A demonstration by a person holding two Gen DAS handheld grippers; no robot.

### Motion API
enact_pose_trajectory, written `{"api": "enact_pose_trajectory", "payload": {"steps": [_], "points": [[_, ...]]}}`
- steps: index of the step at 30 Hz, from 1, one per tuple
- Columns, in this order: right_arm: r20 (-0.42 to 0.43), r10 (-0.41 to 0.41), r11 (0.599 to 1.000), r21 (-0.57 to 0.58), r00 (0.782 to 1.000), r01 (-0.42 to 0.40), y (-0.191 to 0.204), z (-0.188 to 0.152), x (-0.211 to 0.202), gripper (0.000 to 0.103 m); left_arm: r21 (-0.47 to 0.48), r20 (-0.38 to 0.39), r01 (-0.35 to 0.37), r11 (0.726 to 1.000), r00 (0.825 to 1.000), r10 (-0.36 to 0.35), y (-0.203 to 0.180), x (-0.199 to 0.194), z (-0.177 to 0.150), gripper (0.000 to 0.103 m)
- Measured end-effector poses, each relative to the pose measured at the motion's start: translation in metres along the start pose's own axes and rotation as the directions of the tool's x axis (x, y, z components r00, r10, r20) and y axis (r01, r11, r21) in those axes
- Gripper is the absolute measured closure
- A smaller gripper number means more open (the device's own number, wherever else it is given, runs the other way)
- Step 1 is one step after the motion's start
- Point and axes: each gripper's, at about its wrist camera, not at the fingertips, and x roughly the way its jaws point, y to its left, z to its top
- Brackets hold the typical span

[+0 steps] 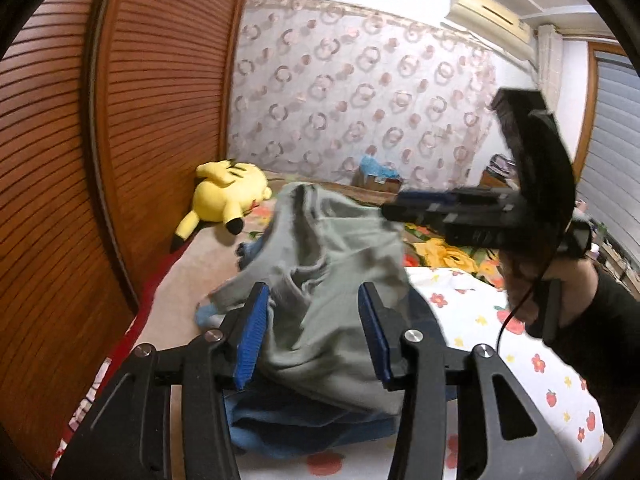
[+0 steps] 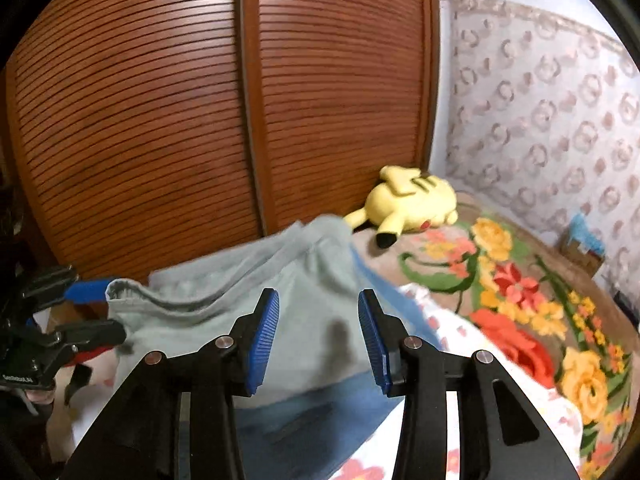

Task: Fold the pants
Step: 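Carry the pants with the left gripper onto the blue denim pile, then open the left gripper and release the pants onto the denim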

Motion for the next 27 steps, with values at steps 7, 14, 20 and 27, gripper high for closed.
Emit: {"api": "enact_pose_trajectory", "payload": {"steps": [7, 14, 20, 27], "points": [[-0.030, 0.004, 0.999, 0.032, 1.000, -0.003, -0.026, -0.008, 0.019, 0.060, 0.034, 0.030, -0.007, 0.999, 1.000, 0.006, -0.010, -0.003, 0.006, 0.056], [-0.023, -0.021, 0.998, 0.060, 1.000, 0.023, -0.034, 0.001, 0.039, 0.060, 0.037, 0.083, -0.059, 0.998, 0.995, 0.056, -0.004, -0.019, 0.014, 0.056], [-0.020, -0.023, 0.998, 0.065, 1.000, 0.024, -0.029, -0.005, 0.045, 0.060, 0.107, 0.028, -0.032, 0.994, 0.999, 0.029, -0.020, 0.001, 0.007, 0.056], [-0.027, -0.026, 0.997, 0.065, 0.999, 0.028, -0.031, -0.010, 0.045, 0.060, 0.100, -0.116, -0.025, 0.995, 0.993, 0.037, -0.009, 0.047, -0.011, 0.056]]}}
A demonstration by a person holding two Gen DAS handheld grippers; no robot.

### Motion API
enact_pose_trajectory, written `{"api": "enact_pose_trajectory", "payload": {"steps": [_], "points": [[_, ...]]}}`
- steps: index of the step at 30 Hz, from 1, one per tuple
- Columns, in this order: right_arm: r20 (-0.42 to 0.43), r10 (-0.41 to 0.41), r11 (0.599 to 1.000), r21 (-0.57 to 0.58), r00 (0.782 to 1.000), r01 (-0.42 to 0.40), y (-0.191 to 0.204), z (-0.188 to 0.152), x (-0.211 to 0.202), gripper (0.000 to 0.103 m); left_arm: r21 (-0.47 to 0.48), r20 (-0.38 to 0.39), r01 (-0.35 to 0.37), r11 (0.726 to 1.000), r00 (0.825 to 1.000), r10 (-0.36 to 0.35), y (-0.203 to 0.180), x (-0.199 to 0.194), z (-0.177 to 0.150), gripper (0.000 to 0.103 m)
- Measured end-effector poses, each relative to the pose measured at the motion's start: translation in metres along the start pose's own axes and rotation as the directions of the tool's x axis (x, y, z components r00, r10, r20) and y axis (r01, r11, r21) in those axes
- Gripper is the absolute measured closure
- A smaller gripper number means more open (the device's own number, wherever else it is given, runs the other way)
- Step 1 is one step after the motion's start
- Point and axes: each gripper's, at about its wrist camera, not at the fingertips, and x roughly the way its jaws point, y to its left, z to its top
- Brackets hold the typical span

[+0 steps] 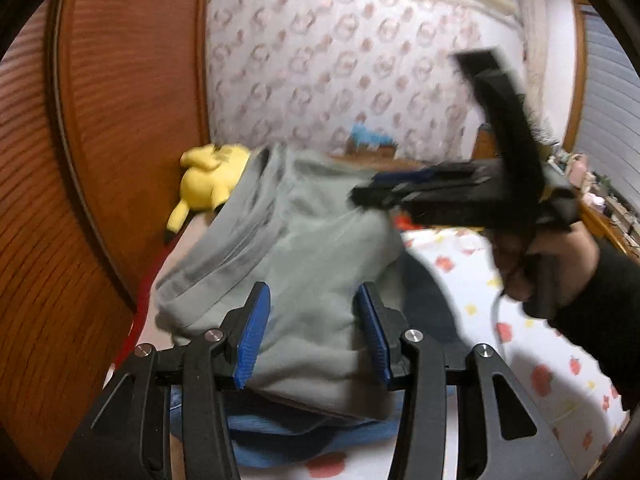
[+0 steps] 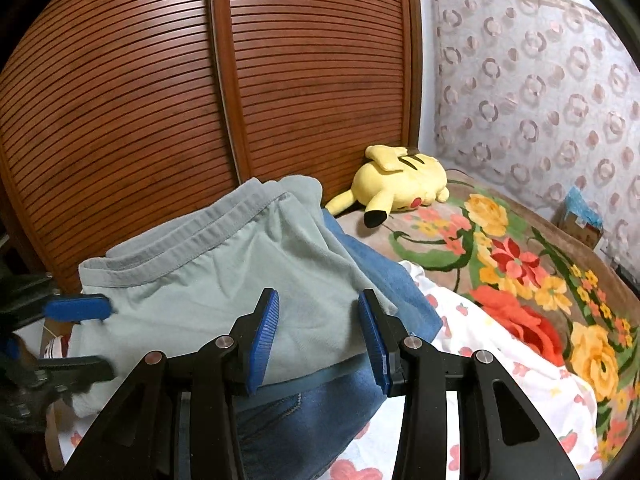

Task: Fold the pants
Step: 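Open the left gripper and release the pants onto the denim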

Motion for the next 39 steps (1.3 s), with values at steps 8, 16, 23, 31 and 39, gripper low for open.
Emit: {"api": "enact_pose_trajectory", "payload": {"steps": [8, 16, 23, 31, 39], "points": [[-0.026, -0.010, 1.000, 0.029, 1.000, 0.010, -0.011, -0.002, 0.018, 0.060, 0.000, -0.059, 0.033, 0.999, 0.998, -0.033, 0.013, 0.007, -0.016, 0.056], [-0.001, -0.014, 0.998, 0.058, 1.000, 0.014, -0.005, -0.004, 0.005, 0.060, -0.012, -0.042, 0.028, 1.000, 0.999, -0.029, 0.012, 0.002, -0.014, 0.045], [0.034, -0.021, 0.997, 0.076, 0.999, 0.019, 0.005, -0.021, -0.026, 0.059, 0.006, -0.004, 0.023, 1.000, 1.000, -0.023, 0.002, -0.017, -0.013, 0.022], [0.075, -0.045, 0.995, 0.095, 0.996, 0.038, 0.025, -0.044, -0.076, 0.059, 0.030, 0.031, -0.004, 1.000, 1.000, 0.003, -0.016, -0.040, -0.012, 0.022], [0.109, -0.097, 0.989, 0.121, 0.989, 0.084, 0.048, -0.071, -0.134, 0.055, 0.060, 0.082, 0.025, 0.998, 0.996, -0.030, -0.040, -0.070, -0.015, 0.022]]}}
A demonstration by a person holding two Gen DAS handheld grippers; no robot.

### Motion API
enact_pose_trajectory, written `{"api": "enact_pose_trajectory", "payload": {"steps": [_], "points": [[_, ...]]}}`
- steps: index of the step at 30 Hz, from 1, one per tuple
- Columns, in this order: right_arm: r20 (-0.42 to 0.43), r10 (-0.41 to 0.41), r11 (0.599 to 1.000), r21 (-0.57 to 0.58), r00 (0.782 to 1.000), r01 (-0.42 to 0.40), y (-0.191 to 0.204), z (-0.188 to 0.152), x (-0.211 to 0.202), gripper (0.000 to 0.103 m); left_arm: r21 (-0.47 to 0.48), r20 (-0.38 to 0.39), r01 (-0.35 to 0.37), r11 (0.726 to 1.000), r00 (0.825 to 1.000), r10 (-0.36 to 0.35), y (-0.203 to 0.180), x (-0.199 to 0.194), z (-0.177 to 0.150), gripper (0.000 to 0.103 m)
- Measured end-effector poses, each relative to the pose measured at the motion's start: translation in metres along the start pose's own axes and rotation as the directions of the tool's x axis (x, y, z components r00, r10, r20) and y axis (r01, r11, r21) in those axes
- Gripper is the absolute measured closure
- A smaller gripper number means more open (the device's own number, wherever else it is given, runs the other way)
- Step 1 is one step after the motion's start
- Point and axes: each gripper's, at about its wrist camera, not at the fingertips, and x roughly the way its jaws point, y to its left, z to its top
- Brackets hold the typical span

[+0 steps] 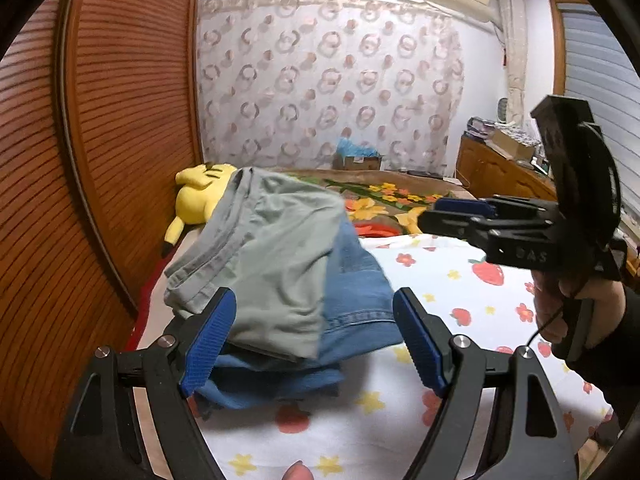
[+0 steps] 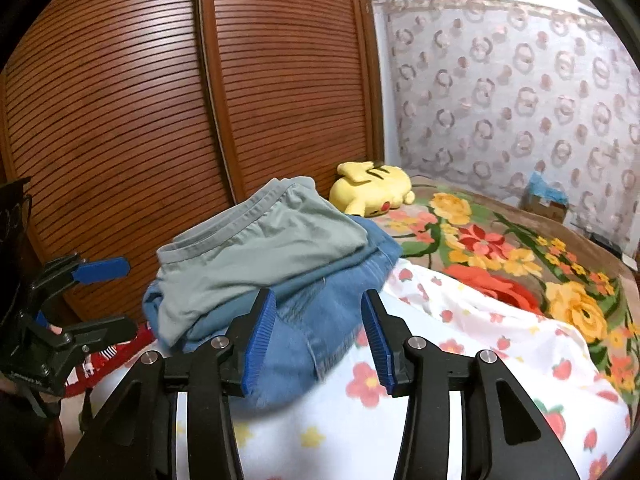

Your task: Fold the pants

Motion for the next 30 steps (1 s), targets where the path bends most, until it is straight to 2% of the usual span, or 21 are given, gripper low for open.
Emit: {"api": "enact_pose_trajectory", "payload": {"steps": [8, 16, 23, 26, 30], "points": [[0.037, -0.066, 0.998, 0.026, 0.997, 0.065, 0.016, -0.026, -0.063, 0.049, 0.030, 0.035, 0.003, 1.000, 0.999, -0.004, -0.027, -0.020, 0.000, 0.022], [0.044, -0.138, 0.989, 0.057, 0.989, 0.135, 0.035, -0.053, -0.105, 0.045, 0.045, 0.038, 0.071, 0.997, 0.997, -0.072, -0.054, -0.028, -0.009, 0.022], [0.041, -0.215, 0.974, 0.080, 0.976, 0.212, 0.060, -0.078, -0.135, 0.044, 0.062, 0.016, 0.101, 0.993, 0.995, -0.102, -0.076, -0.035, -0.027, 0.022], [0.048, -0.239, 0.967, 0.104, 0.970, 0.233, 0.070, -0.086, -0.148, 0.036, 0.075, 0.011, 0.123, 0.990, 0.992, -0.124, -0.086, -0.043, -0.032, 0.022], [0.046, -0.286, 0.952, 0.127, 0.957, 0.278, 0.083, -0.095, -0.164, 0.034, 0.088, 0.025, 0.137, 0.987, 0.990, -0.140, -0.097, -0.057, -0.035, 0.022]]}}
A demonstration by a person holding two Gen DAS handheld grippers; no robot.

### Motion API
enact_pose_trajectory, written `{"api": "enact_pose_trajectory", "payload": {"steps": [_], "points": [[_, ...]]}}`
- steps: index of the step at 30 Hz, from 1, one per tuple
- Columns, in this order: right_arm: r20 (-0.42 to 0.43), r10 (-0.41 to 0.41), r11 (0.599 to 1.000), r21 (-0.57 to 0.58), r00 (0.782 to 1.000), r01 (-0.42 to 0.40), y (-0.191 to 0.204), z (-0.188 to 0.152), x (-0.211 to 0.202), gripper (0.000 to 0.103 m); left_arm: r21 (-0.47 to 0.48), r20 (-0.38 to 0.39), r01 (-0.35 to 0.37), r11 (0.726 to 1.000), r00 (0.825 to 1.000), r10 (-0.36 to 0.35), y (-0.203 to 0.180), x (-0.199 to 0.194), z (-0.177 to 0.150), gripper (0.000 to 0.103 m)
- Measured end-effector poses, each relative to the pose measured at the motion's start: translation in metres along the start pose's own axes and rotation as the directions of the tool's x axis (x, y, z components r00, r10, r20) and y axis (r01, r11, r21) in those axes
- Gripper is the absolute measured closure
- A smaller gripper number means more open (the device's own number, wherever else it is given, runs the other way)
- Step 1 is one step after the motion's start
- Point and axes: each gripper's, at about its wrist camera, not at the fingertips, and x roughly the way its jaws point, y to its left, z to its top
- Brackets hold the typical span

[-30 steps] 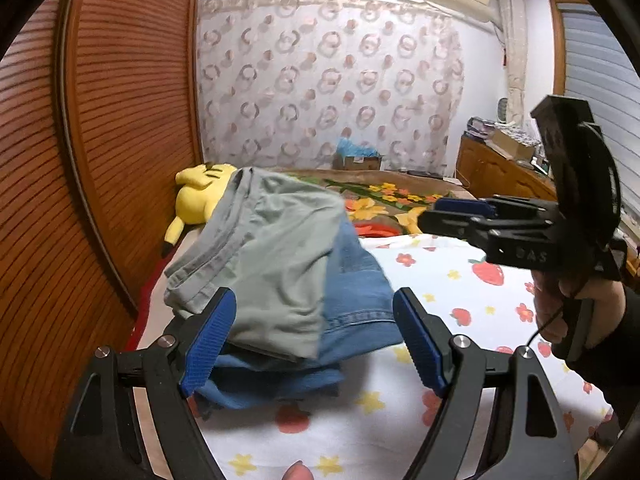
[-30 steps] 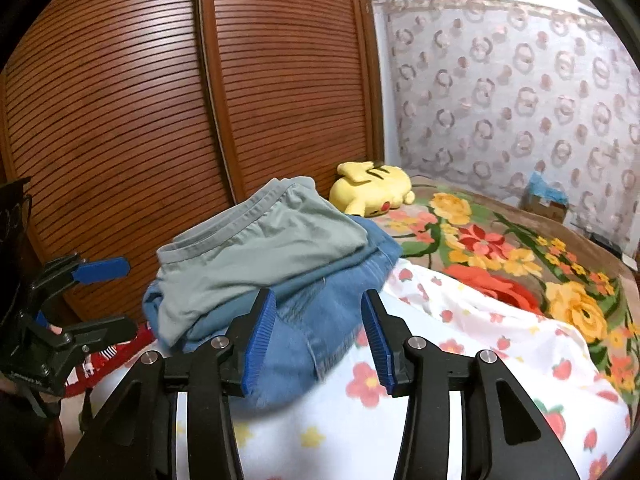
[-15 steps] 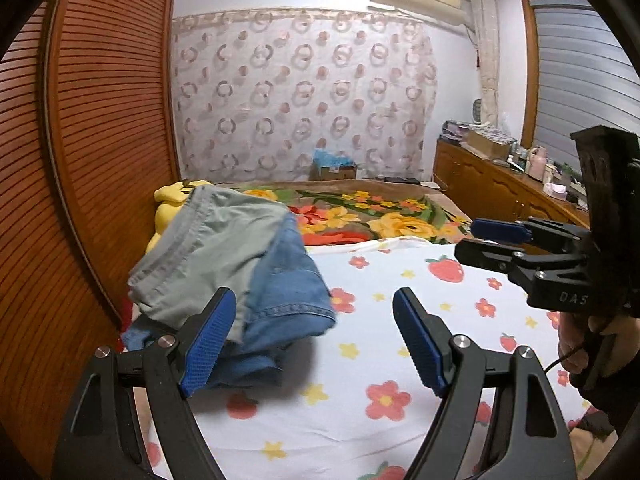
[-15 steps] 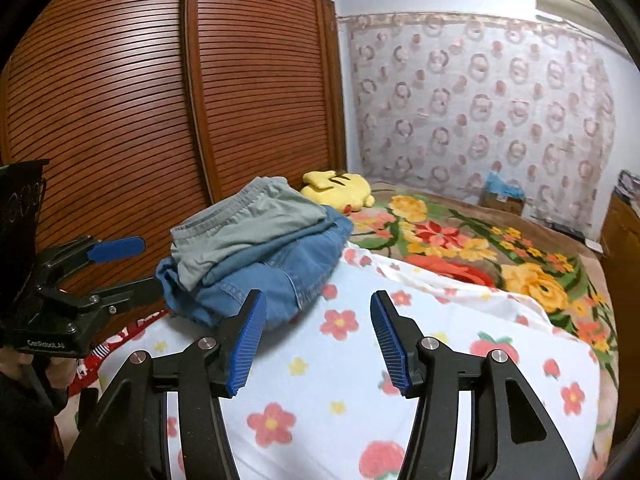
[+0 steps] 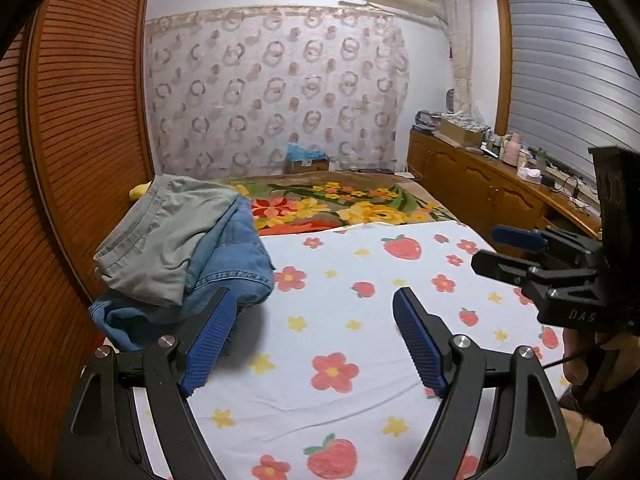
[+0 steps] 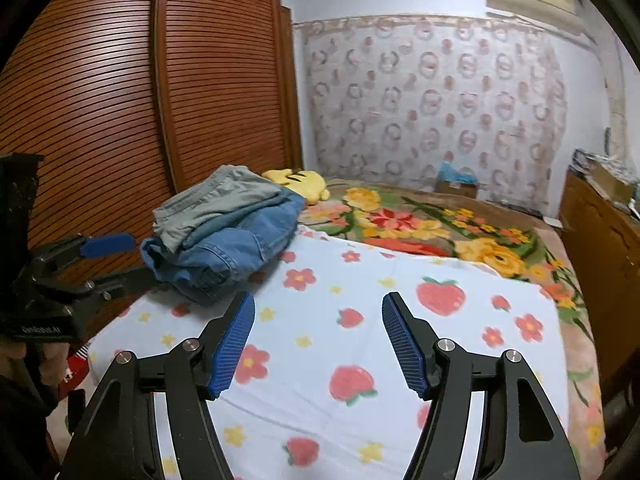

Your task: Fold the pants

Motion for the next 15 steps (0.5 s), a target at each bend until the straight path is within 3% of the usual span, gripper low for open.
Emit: {"api": "enact_pose_trajectory", "payload": {"steps": [15], "points": [[0.007, -0.149, 0.986, 0.073, 0.989, 0.148, 0.017, -0.019, -0.047, 0.031, 0.034, -0.006, 0.048, 0.998, 0.999, -0.048, -0.049, -0.007, -0.003, 0.022]]}}
